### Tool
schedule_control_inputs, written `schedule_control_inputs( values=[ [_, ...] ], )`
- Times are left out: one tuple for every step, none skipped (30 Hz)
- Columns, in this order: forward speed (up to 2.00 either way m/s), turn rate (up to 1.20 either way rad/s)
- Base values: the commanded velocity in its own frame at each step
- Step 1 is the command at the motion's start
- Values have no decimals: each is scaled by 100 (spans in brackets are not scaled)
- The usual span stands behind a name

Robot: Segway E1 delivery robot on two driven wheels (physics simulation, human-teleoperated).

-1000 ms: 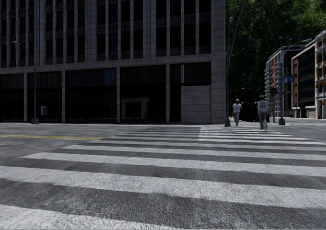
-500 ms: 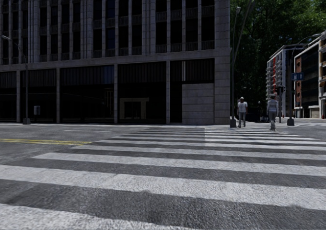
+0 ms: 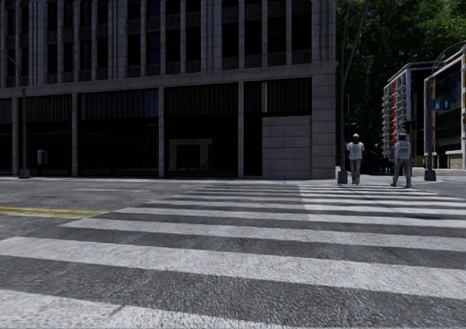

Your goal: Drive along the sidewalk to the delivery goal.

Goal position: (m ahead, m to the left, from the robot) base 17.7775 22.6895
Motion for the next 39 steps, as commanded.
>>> schedule_control_inputs(
  values=[
    [200, 0],
    [200, 0],
    [200, 0],
    [200, 0],
    [200, 0],
    [200, 0],
    [200, 0],
    [200, 0],
    [200, 0],
    [200, 0],
    [200, 0],
    [200, 0],
    [200, 0],
    [200, 0],
    [200, 0],
    [200, 0],
    [200, 0],
    [200, 0],
    [200, 0],
    [200, 0],
    [200, 0],
    [200, 0],
    [200, 0],
    [200, 0],
    [200, 0],
    [200, 0],
    [200, 0],
    [200, 0],
    [200, 0],
    [200, 0],
    [200, 0],
    [200, 0],
    [200, 0],
    [200, 0],
    [200, 0],
    [200, 0],
    [200, 0],
    [200, 0],
    [200, 0]
  ],
)
